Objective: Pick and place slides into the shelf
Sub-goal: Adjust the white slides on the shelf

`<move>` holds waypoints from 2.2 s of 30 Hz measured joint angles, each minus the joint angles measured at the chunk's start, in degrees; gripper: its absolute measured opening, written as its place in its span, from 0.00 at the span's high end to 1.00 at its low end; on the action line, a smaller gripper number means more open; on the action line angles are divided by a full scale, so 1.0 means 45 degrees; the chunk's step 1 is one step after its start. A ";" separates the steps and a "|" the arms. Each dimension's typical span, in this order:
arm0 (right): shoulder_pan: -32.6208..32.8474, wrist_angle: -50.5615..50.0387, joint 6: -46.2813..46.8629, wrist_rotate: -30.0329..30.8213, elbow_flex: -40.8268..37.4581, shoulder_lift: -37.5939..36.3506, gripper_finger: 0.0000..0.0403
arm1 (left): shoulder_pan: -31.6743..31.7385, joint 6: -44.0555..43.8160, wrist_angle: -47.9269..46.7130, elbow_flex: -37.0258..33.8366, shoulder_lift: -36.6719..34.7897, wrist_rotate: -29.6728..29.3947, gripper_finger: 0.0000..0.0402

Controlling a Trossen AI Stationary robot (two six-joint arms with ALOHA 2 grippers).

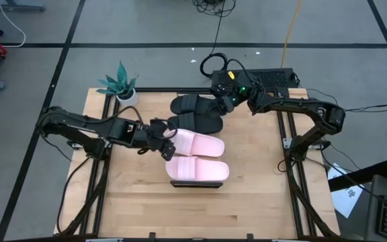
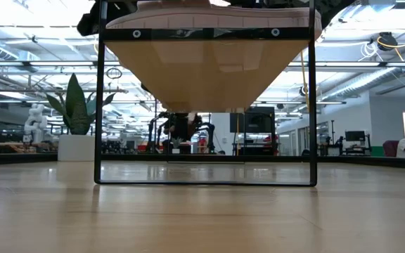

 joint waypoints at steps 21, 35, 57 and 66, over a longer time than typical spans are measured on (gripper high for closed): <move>-0.0029 0.0678 -0.0243 -0.0369 0.0000 -0.0005 0.82 | 0.0379 -0.0613 0.0618 -0.0036 0.0019 0.0651 0.80; -0.0060 0.0960 -0.0005 -0.0347 0.0000 -0.0010 0.82 | 0.0981 -0.0528 0.3243 -0.1676 -0.0015 0.1470 0.80; -0.0316 0.1052 0.0069 -0.0320 0.0000 -0.0015 0.82 | 0.1010 -0.0393 0.3356 -0.1671 -0.0267 0.2083 0.80; -0.0316 0.1047 0.0095 -0.0320 0.0000 -0.0015 0.82 | 0.1007 -0.0537 0.3686 -0.1671 -0.0206 0.2376 0.80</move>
